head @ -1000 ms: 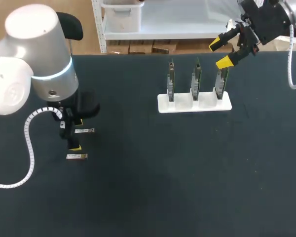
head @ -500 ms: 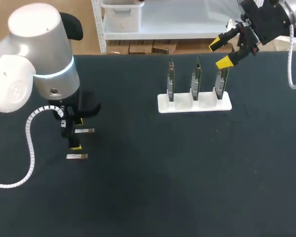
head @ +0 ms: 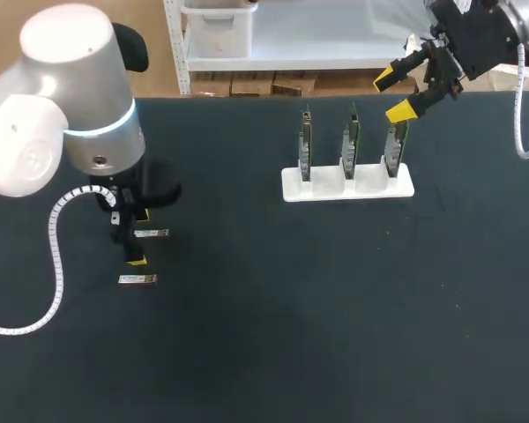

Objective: Pick up the optical module with the left hand, and insert it into the network port with the right hand.

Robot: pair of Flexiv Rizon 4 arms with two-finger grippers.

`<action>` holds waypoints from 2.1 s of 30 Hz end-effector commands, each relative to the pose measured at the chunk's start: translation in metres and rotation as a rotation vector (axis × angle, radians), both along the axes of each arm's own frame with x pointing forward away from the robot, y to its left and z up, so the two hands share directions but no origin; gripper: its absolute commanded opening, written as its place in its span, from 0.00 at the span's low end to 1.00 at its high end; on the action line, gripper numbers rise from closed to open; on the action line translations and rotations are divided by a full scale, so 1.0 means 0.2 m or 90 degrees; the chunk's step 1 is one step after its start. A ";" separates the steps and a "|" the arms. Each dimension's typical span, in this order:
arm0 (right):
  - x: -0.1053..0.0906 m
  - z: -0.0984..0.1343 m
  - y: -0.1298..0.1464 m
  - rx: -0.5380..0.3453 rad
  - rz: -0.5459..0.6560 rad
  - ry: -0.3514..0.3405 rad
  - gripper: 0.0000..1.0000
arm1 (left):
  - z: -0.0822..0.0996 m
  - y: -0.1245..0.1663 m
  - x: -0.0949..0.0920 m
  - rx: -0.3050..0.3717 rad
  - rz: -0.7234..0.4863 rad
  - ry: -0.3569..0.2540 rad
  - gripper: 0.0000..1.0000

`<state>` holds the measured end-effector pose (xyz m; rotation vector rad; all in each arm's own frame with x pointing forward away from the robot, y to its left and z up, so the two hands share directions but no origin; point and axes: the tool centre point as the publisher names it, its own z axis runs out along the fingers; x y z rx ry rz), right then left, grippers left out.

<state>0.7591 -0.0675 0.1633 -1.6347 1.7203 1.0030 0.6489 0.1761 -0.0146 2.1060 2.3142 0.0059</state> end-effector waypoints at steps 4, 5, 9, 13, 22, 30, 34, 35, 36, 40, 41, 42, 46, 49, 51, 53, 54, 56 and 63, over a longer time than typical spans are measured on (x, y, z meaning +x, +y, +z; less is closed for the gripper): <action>-0.01 0.00 0.00 0.001 -0.001 -0.002 1.00 | -0.02 0.01 0.00 0.005 0.003 0.010 1.00; -0.01 0.00 0.00 0.001 -0.001 -0.002 1.00 | -0.03 0.01 0.00 0.006 0.004 0.011 1.00; -0.01 0.00 0.00 0.001 -0.001 -0.002 1.00 | -0.03 0.01 0.00 0.007 0.006 0.013 1.00; -0.01 0.00 0.00 0.001 -0.001 -0.002 1.00 | -0.03 0.01 0.00 0.007 0.008 0.014 1.00; -0.01 0.00 0.00 0.001 -0.001 -0.002 1.00 | -0.04 0.01 0.00 0.011 0.012 0.017 1.00; -0.01 0.00 0.00 0.001 -0.001 -0.002 1.00 | -0.06 0.02 0.00 0.017 0.016 0.019 0.22; -0.01 0.00 0.00 0.001 -0.001 -0.002 1.00 | -0.06 0.02 0.00 0.019 0.020 0.019 0.00; -0.01 0.00 0.00 0.001 -0.001 -0.002 1.00 | -0.06 0.02 0.00 0.019 0.021 0.019 0.00; -0.01 0.00 0.00 0.001 -0.001 -0.002 1.00 | -0.06 0.02 0.00 0.019 0.021 0.018 0.00; -0.01 0.00 0.00 0.001 -0.001 -0.002 1.00 | -0.06 0.02 0.00 0.018 0.023 0.017 0.00; -0.01 0.00 0.00 0.001 -0.001 -0.002 1.00 | -0.06 0.02 0.00 0.017 0.024 0.017 0.00; -0.01 0.00 0.00 0.001 -0.001 -0.002 1.00 | -0.06 0.02 -0.01 0.016 0.025 0.017 0.00; -0.01 0.00 0.00 0.001 -0.001 -0.002 1.00 | -0.06 0.02 -0.01 0.015 0.028 0.017 0.00; -0.01 0.00 0.00 0.001 -0.001 -0.002 1.00 | -0.05 0.03 -0.01 0.006 0.043 0.016 0.00; -0.01 0.00 0.00 0.001 -0.001 -0.002 1.00 | -0.02 0.04 0.00 -0.015 0.053 0.010 0.00; -0.01 0.00 0.00 0.001 -0.001 -0.002 1.00 | 0.03 0.03 0.01 -0.042 0.061 -0.001 0.00; -0.01 0.00 0.00 0.001 -0.001 -0.002 1.00 | 0.06 0.03 0.02 -0.056 0.064 -0.005 0.00; -0.01 0.00 0.00 0.001 -0.001 -0.002 1.00 | 0.12 0.01 0.04 -0.086 0.057 -0.018 0.00; -0.01 0.00 0.00 0.001 -0.001 -0.002 1.00 | 0.37 -0.09 0.13 -0.232 0.049 -0.056 0.00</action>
